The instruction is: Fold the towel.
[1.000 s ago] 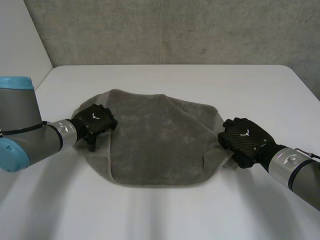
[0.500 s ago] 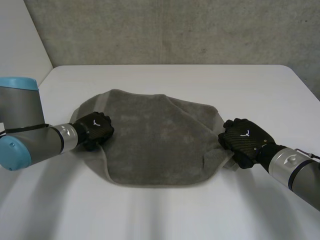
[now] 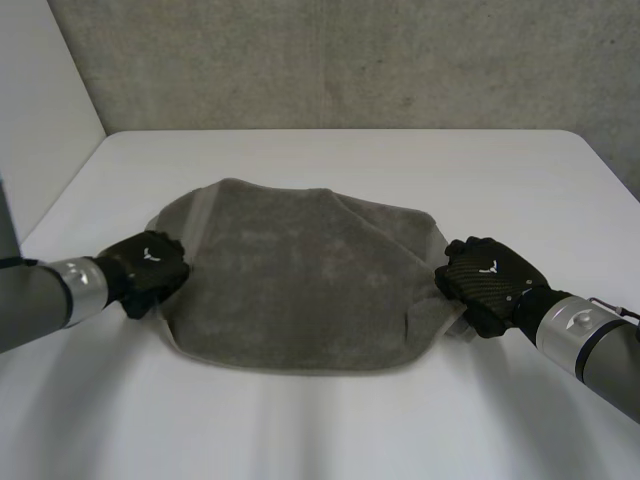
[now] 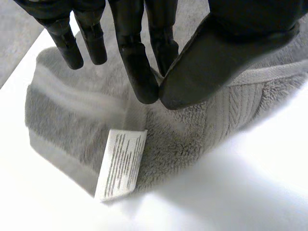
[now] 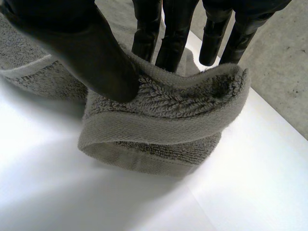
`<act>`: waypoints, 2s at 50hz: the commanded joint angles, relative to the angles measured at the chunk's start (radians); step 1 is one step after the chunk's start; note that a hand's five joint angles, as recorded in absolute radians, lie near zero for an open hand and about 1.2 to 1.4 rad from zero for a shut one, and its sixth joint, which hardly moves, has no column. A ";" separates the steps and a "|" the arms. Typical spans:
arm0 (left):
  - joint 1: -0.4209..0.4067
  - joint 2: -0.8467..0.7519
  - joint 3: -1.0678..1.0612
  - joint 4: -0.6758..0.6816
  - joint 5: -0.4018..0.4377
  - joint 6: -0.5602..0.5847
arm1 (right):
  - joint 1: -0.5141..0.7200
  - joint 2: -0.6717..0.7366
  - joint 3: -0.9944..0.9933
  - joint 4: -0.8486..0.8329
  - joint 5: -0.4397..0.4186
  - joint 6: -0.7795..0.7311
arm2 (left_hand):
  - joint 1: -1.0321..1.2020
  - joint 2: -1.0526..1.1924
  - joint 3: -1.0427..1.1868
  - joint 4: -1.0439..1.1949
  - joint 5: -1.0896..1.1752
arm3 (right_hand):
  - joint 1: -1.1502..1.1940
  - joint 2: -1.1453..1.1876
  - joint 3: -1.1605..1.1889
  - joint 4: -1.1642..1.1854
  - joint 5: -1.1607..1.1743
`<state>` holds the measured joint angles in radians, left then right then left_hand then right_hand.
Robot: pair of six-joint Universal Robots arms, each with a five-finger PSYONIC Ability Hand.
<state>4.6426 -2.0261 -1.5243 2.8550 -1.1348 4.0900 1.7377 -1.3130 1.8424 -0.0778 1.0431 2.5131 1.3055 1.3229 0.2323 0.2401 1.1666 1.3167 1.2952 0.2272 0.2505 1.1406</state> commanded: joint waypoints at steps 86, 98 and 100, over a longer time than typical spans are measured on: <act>0.116 0.296 -0.312 0.434 -0.026 -0.490 | -0.006 0.080 -0.114 0.158 0.054 0.130 | 0.091 0.073 -0.058 -0.066 0.055 | -0.366 -0.344 -0.053 -0.076 -0.364; 0.116 0.293 -0.316 0.437 -0.030 -0.497 | -0.009 0.101 -0.131 0.153 0.041 0.233 | 0.091 0.073 -0.058 -0.066 0.055 | -0.489 -0.467 -0.053 -0.076 -0.487; 0.116 0.293 -0.316 0.437 -0.030 -0.499 | -0.009 0.103 -0.131 0.154 0.041 0.234 | 0.091 0.073 -0.058 -0.066 0.055 | -0.486 -0.465 -0.053 -0.076 -0.484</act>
<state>4.7596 -1.7344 -1.8412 3.2933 -1.1658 3.5931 1.7288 -1.2130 1.7100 0.0747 1.0846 2.7368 1.3014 1.3177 0.2323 0.2401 1.1429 0.8482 0.8698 0.2272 0.2505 0.6630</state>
